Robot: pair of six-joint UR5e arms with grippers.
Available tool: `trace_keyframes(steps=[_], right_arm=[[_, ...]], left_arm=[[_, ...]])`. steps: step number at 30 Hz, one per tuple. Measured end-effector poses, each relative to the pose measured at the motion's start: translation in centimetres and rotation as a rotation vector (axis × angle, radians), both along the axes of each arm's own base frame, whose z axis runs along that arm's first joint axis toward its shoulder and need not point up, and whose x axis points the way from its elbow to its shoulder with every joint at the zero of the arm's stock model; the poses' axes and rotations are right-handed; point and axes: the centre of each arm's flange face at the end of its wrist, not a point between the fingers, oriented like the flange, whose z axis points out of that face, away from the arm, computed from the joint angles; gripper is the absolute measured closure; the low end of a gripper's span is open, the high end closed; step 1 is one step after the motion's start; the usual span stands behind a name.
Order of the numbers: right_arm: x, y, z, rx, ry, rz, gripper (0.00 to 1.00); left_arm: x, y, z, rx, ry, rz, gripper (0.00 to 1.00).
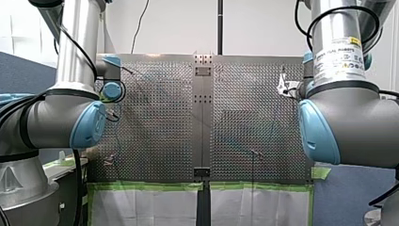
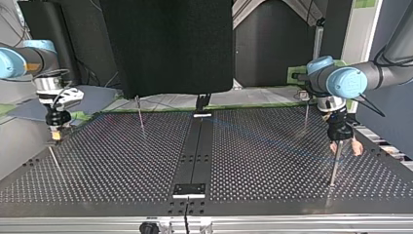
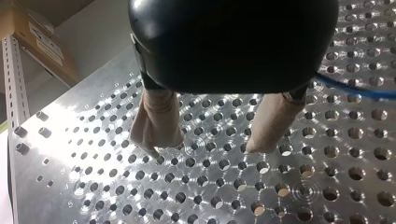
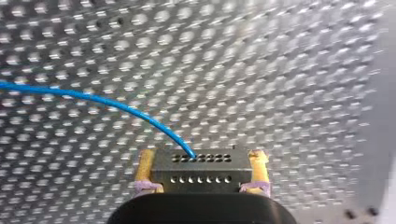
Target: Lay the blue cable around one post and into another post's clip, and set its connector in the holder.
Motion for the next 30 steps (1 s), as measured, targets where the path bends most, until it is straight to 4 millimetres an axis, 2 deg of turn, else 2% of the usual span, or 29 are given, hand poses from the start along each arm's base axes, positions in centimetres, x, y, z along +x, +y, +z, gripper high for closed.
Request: trace_keyframes(steps=[3,11,17,24,30], right_arm=[[-0.2,-0.1,0.2,-0.02,0.019,-0.005,1.0],[-1.2,-1.3,-2.5,-0.009,0.049,-0.036,1.0],[-2.0,-1.7,-3.5,0.003,0.049,-0.05,1.0],[-3.2,-2.2,-3.2,0.011,0.034,-0.066,1.0],[-3.7,-2.9,-1.9,0.021,0.042,-0.074,1.0]], left_arm=[[0.0,-0.1,0.0,0.0,0.0,-0.001,0.0],[0.0,-0.3,0.0,-0.003,-0.001,-0.006,0.0],[0.0,-0.4,0.0,-0.003,-0.001,-0.008,0.0],[0.0,-0.4,0.0,-0.001,0.0,-0.009,0.0],[0.0,-0.5,0.0,0.0,0.0,-0.01,0.0]])
